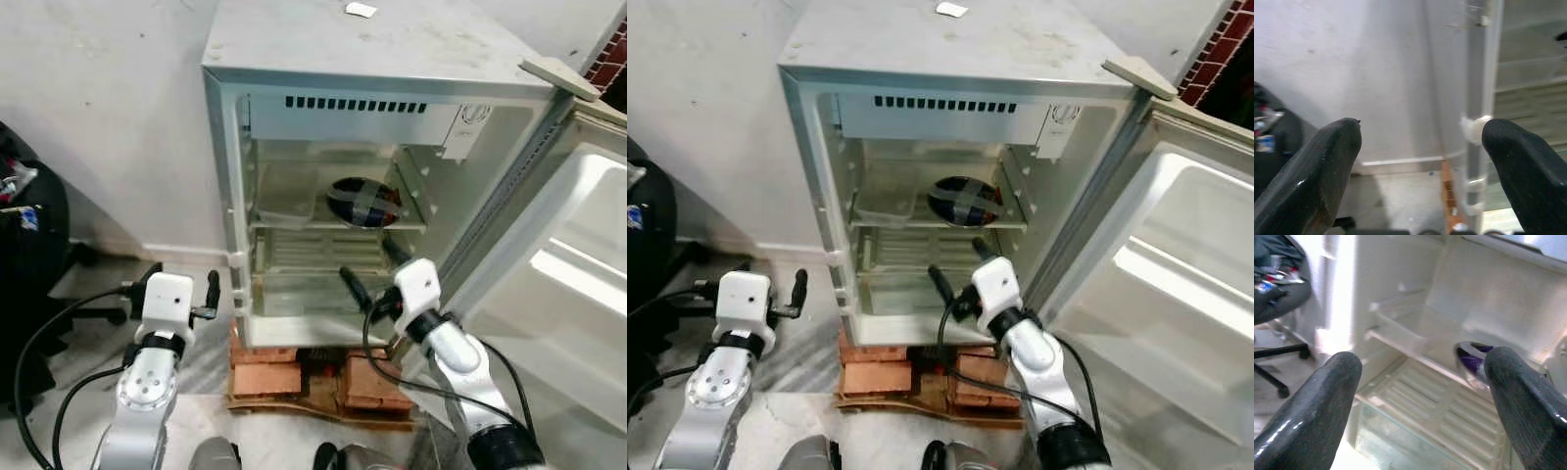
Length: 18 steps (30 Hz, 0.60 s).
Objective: Restocking fridge
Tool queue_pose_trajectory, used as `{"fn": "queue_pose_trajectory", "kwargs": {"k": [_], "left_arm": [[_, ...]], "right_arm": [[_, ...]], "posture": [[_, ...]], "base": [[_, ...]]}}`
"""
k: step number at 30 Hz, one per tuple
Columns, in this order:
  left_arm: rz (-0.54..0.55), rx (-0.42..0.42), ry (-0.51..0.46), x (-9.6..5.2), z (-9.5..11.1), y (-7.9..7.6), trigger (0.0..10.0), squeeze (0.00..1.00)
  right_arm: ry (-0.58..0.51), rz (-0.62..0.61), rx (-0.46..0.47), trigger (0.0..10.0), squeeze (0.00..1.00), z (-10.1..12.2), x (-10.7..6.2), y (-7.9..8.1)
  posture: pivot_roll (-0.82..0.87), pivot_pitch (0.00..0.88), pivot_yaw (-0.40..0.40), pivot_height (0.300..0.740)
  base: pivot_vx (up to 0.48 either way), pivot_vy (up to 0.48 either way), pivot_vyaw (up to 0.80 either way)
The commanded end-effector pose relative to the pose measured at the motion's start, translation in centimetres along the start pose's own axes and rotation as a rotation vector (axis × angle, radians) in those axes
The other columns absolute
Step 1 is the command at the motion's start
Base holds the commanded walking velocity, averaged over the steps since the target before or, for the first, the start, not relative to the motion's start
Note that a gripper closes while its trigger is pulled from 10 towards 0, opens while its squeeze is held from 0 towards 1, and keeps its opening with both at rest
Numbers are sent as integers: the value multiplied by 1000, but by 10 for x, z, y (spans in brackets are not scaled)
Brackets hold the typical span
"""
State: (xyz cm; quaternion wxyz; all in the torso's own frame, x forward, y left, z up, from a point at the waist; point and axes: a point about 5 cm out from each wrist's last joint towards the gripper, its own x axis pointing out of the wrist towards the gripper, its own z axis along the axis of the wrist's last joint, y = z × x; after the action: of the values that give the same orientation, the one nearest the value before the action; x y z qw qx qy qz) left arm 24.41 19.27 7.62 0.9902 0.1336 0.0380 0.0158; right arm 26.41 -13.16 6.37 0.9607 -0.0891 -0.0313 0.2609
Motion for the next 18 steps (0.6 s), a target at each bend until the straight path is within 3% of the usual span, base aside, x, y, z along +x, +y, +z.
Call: {"fn": "queue_pose_trajectory", "kwargs": {"k": [1,6,11,18], "left_arm": [[1,0,-1,0,-2,-2,10000,0],[-5,13,-2,2,-3,0,10000,0],[-48,15,-15,10,-3,-11,10000,0],[-68,17,-14,10,-6,-15,10000,0]], "right_arm": [[8,-36,-9,10000,0,3,-3,-9],[22,-130,20,10000,0,3,-9,-19],[56,-276,83,10000,0,-2,-13,-34],[97,-338,174,10000,0,-7,-25,-32]], "posture": [[103,0,-64,740],[78,0,-40,740],[63,0,-43,740],[54,0,-48,740]], "base": [[-277,0,0],[-277,0,0],[-276,0,0],[-277,0,0]]}}
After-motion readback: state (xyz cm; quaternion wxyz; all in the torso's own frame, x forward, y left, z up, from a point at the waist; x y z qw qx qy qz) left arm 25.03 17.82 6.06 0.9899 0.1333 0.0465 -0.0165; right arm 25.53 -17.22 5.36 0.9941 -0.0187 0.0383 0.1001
